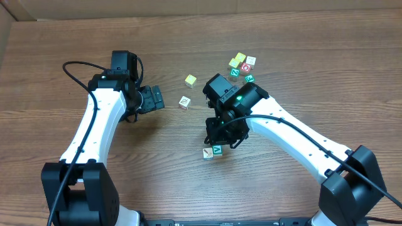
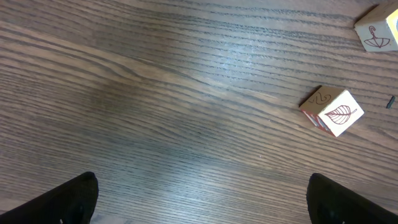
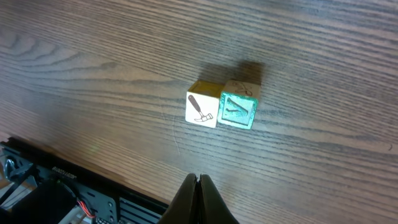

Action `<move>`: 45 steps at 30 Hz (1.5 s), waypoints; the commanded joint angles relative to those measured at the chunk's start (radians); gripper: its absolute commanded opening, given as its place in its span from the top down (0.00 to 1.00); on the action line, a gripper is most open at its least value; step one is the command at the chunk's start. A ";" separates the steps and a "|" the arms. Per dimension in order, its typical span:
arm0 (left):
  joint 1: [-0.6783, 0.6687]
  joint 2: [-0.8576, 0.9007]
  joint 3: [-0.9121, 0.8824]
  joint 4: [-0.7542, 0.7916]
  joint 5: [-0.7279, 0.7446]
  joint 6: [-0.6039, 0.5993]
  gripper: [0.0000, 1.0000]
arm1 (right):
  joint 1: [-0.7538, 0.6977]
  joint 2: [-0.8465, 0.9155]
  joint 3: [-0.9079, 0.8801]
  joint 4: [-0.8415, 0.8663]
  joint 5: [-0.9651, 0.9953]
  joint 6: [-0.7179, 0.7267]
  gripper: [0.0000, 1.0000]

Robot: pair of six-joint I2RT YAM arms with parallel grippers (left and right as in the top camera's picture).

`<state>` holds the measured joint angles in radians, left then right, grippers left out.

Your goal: Flip 3 blocks

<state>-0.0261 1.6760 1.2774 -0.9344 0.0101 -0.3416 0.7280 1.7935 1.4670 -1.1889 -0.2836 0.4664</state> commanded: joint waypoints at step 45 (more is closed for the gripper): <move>0.000 0.003 0.014 0.001 -0.011 -0.014 0.00 | 0.065 -0.003 0.002 -0.050 -0.001 0.039 0.96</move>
<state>-0.0261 1.6760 1.2774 -0.9344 0.0101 -0.3420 0.7818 1.7935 1.4670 -1.2392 -0.2840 0.4862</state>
